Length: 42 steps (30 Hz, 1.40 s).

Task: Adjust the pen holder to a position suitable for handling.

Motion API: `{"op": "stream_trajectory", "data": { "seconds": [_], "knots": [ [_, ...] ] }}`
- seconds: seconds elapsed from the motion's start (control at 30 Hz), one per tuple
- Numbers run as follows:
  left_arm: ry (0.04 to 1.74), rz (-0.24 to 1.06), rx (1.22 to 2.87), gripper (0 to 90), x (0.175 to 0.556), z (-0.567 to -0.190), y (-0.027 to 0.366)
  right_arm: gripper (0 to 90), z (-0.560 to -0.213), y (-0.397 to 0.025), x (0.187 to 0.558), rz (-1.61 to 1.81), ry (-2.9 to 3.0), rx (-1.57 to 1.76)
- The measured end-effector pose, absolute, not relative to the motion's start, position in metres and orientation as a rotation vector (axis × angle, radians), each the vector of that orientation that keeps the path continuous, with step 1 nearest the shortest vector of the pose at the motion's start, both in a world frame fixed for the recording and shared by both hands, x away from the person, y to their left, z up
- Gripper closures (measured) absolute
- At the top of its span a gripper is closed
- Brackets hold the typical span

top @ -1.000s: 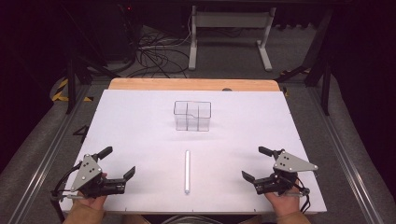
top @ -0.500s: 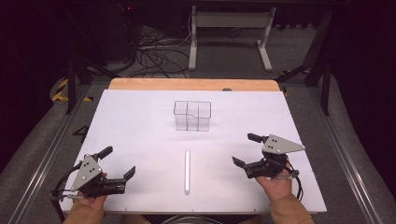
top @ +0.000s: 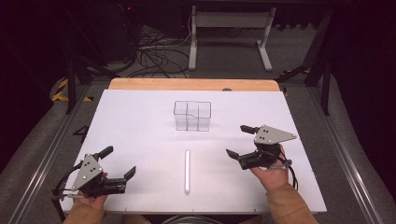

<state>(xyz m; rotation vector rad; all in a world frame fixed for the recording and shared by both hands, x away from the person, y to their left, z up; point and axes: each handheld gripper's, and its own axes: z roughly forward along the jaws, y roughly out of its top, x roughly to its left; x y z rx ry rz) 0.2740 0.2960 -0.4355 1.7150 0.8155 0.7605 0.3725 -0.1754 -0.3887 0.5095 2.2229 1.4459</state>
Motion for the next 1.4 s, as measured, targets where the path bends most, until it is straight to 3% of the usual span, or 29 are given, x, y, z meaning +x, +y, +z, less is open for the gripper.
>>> {"op": "stream_trajectory", "data": {
  "seconds": [0.37, 1.4],
  "knots": [
    [0.818, 0.752, 1.719, 1.3, 0.275, -0.436, 0.296, 25.2, -0.376, -0.161, 0.399, 1.392, 2.366, 0.460],
    [0.825, 0.740, 1.716, 1.3, 0.277, -0.437, 0.298, 35.7, -0.370, -0.095, 0.475, 1.110, 2.524, 0.359]
  ]
}}
